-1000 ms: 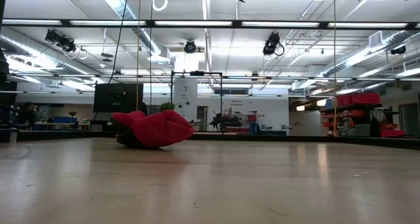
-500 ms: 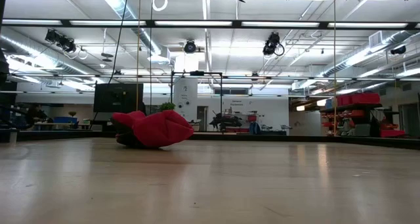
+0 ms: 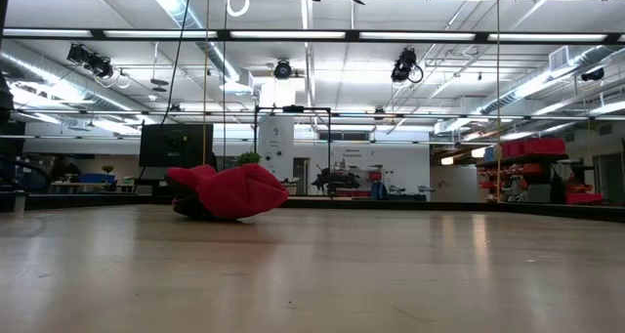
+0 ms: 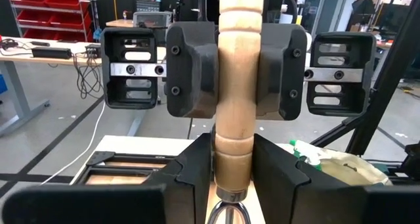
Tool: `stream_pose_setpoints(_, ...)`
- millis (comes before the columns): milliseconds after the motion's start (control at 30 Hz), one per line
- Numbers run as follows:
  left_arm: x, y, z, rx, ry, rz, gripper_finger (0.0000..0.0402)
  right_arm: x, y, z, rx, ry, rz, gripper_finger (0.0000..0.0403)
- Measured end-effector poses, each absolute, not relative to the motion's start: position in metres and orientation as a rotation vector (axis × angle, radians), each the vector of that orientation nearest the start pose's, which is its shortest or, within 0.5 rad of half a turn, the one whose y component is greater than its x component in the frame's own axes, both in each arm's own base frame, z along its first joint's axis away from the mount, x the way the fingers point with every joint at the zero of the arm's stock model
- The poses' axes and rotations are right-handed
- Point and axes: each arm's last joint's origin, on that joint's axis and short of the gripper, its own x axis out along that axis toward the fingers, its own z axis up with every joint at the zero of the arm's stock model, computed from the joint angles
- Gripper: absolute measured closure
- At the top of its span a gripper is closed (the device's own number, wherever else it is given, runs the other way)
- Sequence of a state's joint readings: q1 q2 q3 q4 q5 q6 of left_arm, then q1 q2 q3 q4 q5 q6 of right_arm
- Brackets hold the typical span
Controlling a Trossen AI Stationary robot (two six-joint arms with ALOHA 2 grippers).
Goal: Pick & Place Garden tools in Gardening bag
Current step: Put the hand rake into the gardening bag
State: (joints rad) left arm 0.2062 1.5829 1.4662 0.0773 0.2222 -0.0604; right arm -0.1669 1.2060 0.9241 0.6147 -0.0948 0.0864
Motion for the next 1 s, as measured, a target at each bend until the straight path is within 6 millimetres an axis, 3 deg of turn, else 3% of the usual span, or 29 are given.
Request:
stream_pose_setpoints(200, 0.363, 0.07, 0.395, -0.076, 0.038, 0.009, 0.0272, 0.266, -0.042, 0.371, 0.026, -0.333, -0.061, 0.0331)
stream_pose_setpoints(667, 0.362, 0.074, 0.394, -0.131, 0.049, 0.043, 0.0144, 0.266, -0.042, 0.371, 0.025, -0.334, -0.06, 0.0331)
stream_pose_setpoints(1000, 0.349, 0.076, 0.403, -0.137, 0.061, 0.051, 0.0143, 0.259, -0.041, 0.376, 0.012, -0.345, -0.062, 0.033)
